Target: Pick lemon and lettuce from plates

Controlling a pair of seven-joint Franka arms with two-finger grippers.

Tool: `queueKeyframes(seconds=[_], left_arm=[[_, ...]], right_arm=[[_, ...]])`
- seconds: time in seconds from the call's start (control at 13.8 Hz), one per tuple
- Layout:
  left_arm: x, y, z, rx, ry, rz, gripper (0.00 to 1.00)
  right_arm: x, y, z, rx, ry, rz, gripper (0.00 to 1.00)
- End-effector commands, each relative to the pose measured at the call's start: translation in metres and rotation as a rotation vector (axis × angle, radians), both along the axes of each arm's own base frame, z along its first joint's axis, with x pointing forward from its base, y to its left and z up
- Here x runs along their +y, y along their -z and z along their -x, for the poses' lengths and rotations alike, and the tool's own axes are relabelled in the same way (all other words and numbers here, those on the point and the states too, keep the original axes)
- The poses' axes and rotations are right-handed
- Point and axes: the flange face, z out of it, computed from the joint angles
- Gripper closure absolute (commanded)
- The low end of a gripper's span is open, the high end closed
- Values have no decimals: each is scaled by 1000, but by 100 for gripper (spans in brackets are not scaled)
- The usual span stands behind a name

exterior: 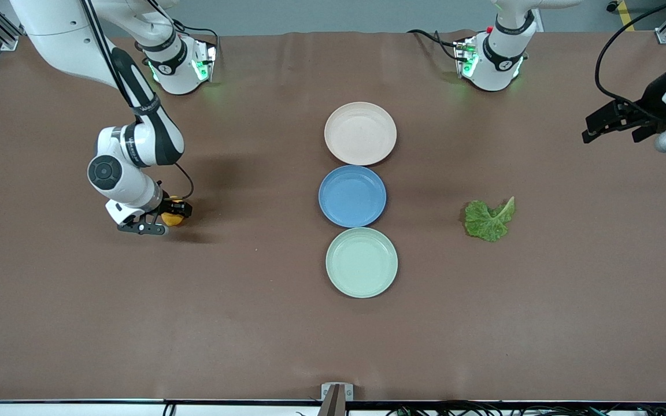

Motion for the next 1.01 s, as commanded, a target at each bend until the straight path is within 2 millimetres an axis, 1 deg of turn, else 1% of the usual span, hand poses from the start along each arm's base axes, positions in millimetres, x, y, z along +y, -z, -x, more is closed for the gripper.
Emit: queueKeyframes(seconds=[0.0,0.07,0.22,0.29,0.36,0.51,0.65,0.79,0.94], left_arm=[[-2,-6,10,-12,30,-28,1],[-3,-4,8,-12,33,-29,1],[-3,0,5,-6,41,-50,1],[-3,3,0,-4,45,-50,1],[-1,-2,-2,-17,54,-48,1],[3,-9,-3,-33,95,-32,1],[1,-11,-4,-37,91,-31,0],[-3,-12,-8,-43,89,-31,0],[-4,-9,-10,-39,91,-34,0]], right_arm=[[0,-27,-11,-9,-22,-16,0],[-2,-46,-21,21,-39,-17,0],[-5,-91,-41,74,-54,-17,0],[-11,-116,-51,94,-54,-16,0],[-16,-141,-61,114,-78,-15,0],[-39,-187,-76,153,-102,-20,0],[-59,-228,-86,162,-135,-15,0],[-74,-269,-91,181,-135,20,0],[-86,-305,-92,184,-107,18,0]])
